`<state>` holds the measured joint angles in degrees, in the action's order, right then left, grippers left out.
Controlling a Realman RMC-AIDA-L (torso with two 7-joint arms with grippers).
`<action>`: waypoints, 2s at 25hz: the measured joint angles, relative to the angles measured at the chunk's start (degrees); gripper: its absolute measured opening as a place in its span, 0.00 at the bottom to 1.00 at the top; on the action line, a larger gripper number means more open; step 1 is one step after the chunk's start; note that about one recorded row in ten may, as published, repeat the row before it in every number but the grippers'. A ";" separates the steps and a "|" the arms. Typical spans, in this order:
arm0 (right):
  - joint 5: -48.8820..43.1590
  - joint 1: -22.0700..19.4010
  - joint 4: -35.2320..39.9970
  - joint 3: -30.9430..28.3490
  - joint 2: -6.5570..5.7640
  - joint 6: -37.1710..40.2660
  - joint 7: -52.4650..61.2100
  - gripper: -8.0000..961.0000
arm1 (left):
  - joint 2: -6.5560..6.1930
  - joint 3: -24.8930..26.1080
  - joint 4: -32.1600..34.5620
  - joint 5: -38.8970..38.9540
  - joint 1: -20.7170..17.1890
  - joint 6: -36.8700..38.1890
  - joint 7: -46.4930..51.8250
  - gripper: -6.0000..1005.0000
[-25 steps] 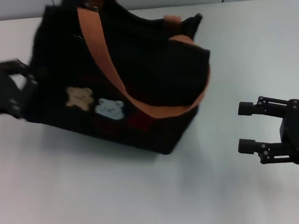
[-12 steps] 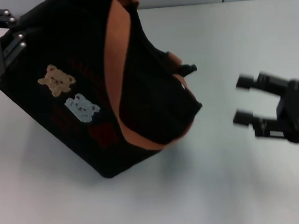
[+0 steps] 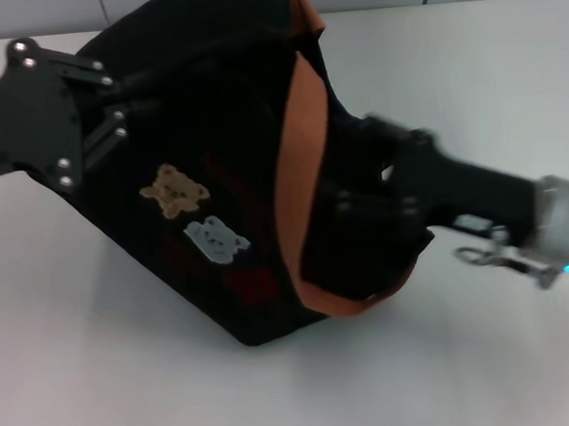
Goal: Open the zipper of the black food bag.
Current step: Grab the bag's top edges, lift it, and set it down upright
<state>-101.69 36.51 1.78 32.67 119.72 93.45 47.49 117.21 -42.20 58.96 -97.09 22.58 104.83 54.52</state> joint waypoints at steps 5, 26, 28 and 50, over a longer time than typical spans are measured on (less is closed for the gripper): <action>-0.62 6.24 -10.00 1.13 0.25 -7.28 -3.73 0.88 | 1.06 -0.31 -0.12 -0.18 -0.08 0.37 -1.77 0.08; -0.15 -4.33 -0.54 -3.67 -0.27 6.08 5.18 0.87 | 1.03 0.01 -8.50 -0.09 -0.48 0.52 -10.42 0.08; -0.14 -4.69 -0.08 -3.96 -0.28 6.81 5.67 0.87 | 1.02 0.01 -8.96 -0.10 -0.49 0.38 -10.73 0.08; -2.58 -8.59 9.08 -6.44 -0.47 5.80 0.50 0.87 | 1.08 1.51 -10.54 -0.01 -1.03 0.00 -11.81 0.08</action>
<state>-104.27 27.92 10.85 26.22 119.25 99.25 48.00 118.28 -40.69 48.42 -97.10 21.55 104.83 42.71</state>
